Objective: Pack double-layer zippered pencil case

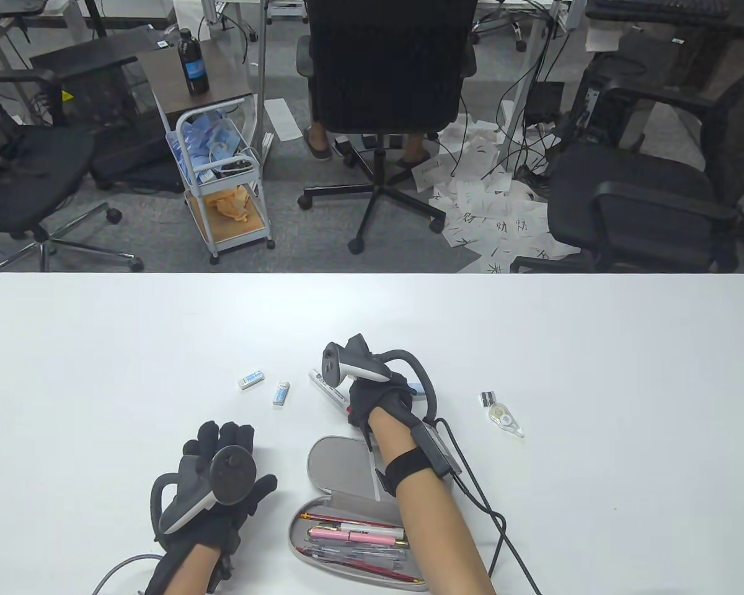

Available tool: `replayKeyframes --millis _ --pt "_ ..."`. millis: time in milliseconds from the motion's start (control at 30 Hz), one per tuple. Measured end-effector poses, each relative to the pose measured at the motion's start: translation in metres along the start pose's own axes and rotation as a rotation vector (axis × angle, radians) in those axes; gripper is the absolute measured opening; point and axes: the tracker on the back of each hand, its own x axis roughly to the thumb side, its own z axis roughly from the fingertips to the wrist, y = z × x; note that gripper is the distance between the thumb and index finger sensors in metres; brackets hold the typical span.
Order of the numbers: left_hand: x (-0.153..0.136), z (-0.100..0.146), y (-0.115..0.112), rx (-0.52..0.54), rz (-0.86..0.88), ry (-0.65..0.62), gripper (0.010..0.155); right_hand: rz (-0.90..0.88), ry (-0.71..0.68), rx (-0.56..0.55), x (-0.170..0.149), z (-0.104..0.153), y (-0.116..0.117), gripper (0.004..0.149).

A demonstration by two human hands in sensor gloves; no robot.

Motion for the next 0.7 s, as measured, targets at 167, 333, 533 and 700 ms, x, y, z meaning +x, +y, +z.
replayKeyframes --millis 167,333,533,700 --pt "-0.003 0.000 0.001 0.003 0.014 0.009 0.088 -0.112 -0.112 -0.120 -0.015 0.025 -0.029 0.047" --pt "-0.002 0.000 0.002 0.008 0.013 0.005 0.088 -0.110 -0.312 -0.252 -0.026 0.081 -0.031 0.047" --pt "-0.001 0.000 0.003 0.017 0.004 0.005 0.087 -0.116 -0.454 -0.244 -0.023 0.141 0.020 0.047" --pt "-0.001 0.001 0.004 0.025 -0.006 0.012 0.087 -0.042 -0.518 -0.186 -0.007 0.176 0.053 0.047"
